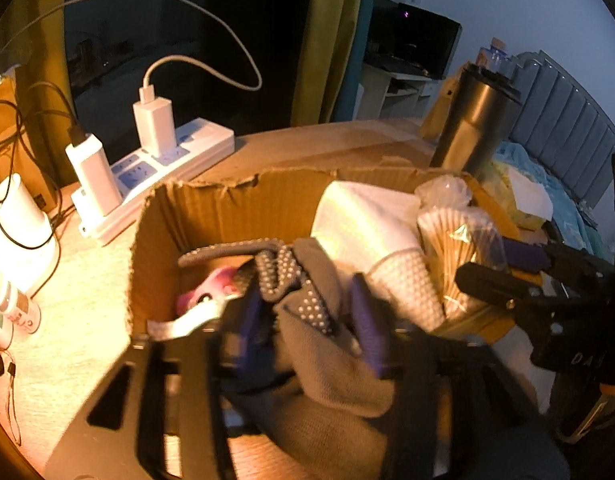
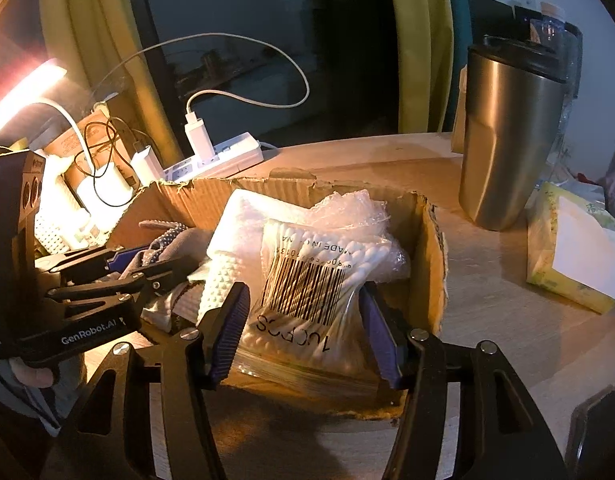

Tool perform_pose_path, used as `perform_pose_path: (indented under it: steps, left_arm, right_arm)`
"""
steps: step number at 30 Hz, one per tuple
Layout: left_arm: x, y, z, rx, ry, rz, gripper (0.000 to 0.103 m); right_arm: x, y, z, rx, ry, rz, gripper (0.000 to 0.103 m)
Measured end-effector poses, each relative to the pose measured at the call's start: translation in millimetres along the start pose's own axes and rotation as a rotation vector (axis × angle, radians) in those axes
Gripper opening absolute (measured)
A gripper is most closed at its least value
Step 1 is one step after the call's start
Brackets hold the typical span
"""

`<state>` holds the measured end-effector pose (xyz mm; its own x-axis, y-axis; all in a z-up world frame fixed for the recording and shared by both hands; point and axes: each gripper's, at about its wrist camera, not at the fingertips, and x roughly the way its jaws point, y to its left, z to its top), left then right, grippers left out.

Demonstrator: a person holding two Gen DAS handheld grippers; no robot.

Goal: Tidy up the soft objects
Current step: 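Open both grippers to release the glove and swab bag, then withdraw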

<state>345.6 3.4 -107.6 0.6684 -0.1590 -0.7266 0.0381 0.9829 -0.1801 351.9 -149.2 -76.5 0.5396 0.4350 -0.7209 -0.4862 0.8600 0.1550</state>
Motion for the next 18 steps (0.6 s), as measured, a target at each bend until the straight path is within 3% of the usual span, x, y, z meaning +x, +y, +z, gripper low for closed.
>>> perform_pose_path:
  steps: [18]
  left_arm:
    - [-58, -5, 3, -0.002, -0.11, 0.0, 0.064]
  right_arm:
    - [-29, 4, -1, -0.001, -0.04, -0.028, 0.062]
